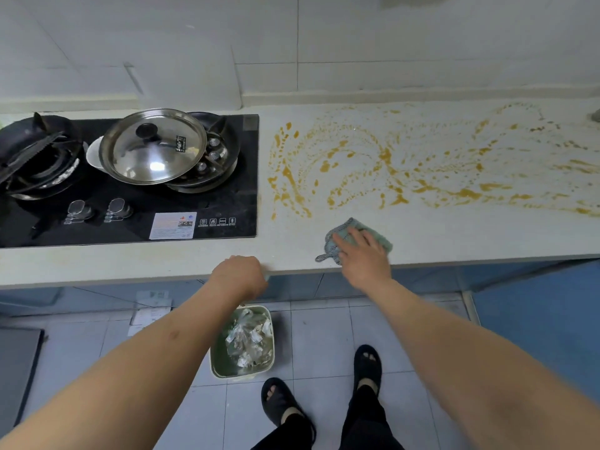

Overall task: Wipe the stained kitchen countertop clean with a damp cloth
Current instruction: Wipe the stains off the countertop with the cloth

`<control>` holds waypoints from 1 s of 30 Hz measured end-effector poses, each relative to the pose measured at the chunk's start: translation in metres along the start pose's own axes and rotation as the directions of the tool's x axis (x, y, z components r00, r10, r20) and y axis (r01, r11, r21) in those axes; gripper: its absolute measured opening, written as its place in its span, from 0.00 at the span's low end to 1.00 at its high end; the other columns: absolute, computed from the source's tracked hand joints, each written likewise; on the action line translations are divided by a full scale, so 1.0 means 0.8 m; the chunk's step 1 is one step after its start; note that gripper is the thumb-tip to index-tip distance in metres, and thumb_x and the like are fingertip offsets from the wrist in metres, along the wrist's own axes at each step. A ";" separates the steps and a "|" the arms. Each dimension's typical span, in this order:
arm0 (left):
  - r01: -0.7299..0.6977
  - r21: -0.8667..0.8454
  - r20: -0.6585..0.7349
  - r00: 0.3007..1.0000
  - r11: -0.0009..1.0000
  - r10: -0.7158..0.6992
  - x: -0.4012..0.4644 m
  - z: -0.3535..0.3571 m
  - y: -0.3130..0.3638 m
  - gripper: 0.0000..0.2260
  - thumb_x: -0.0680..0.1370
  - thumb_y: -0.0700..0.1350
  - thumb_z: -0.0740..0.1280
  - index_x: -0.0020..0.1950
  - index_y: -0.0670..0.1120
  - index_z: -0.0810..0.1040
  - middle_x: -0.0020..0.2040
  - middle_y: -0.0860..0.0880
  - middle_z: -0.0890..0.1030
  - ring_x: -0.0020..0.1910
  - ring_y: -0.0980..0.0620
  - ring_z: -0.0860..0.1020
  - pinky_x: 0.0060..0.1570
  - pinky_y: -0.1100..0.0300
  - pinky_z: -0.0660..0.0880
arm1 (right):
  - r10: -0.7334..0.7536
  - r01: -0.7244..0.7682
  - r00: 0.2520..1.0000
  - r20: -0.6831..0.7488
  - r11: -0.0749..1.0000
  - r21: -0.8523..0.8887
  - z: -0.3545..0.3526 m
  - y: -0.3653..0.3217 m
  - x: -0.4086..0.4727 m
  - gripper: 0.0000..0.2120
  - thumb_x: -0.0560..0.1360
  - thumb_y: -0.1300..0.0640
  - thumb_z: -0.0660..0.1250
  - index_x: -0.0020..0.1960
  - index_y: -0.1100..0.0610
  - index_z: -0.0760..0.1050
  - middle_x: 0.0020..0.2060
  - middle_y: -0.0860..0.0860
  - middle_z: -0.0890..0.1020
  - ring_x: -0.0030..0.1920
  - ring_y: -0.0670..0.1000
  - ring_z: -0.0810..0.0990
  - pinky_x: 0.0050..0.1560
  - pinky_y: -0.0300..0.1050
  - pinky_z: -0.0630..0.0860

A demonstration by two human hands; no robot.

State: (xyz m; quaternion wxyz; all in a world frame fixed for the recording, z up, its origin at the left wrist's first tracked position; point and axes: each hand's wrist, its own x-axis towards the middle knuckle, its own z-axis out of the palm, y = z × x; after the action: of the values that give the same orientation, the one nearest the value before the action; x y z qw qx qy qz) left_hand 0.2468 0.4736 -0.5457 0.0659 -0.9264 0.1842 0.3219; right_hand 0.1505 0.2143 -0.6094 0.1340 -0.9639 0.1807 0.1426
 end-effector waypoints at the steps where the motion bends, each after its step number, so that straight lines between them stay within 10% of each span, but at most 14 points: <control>1: 0.007 0.001 -0.007 1.000 1.000 -0.007 0.001 -0.002 0.004 0.04 0.77 0.45 0.63 0.49 0.47 0.75 0.51 0.46 0.81 0.47 0.45 0.78 0.45 0.56 0.74 | 0.060 -0.060 0.998 -0.008 0.998 0.014 -0.006 0.023 -0.001 0.25 0.84 0.47 0.52 0.80 0.37 0.56 0.82 0.47 0.56 0.80 0.56 0.52 0.77 0.59 0.58; 10: -0.160 -0.133 -0.109 0.983 0.978 0.146 0.005 -0.009 0.048 0.14 0.77 0.44 0.63 0.62 0.43 0.77 0.60 0.43 0.77 0.57 0.41 0.78 0.54 0.51 0.78 | 0.494 -0.490 0.870 0.001 0.863 0.124 -0.030 0.091 0.003 0.28 0.83 0.50 0.54 0.81 0.37 0.52 0.83 0.50 0.51 0.80 0.60 0.50 0.76 0.62 0.57; 19: -0.239 -0.186 -0.151 0.965 0.953 0.212 0.016 -0.018 0.137 0.16 0.78 0.45 0.63 0.65 0.44 0.75 0.61 0.40 0.75 0.58 0.39 0.78 0.56 0.48 0.77 | -0.100 0.098 0.995 0.025 0.993 0.065 0.000 -0.017 0.006 0.27 0.81 0.49 0.58 0.78 0.35 0.59 0.81 0.47 0.55 0.80 0.57 0.51 0.77 0.59 0.51; 30: -0.249 -0.102 -0.074 0.967 0.963 0.242 0.032 -0.035 0.295 0.26 0.78 0.45 0.63 0.77 0.48 0.67 0.74 0.40 0.67 0.72 0.39 0.70 0.67 0.44 0.73 | 0.116 -0.108 0.990 -0.074 0.988 0.111 -0.035 0.208 -0.009 0.24 0.82 0.44 0.59 0.76 0.32 0.62 0.80 0.44 0.59 0.80 0.55 0.53 0.76 0.55 0.53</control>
State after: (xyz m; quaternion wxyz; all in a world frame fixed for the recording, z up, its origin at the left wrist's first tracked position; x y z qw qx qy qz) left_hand 0.1910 0.2411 -0.5403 -0.0315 -0.9080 0.2816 0.3087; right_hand 0.0863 0.0583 -0.6159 0.1695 -0.9486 0.2472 0.1013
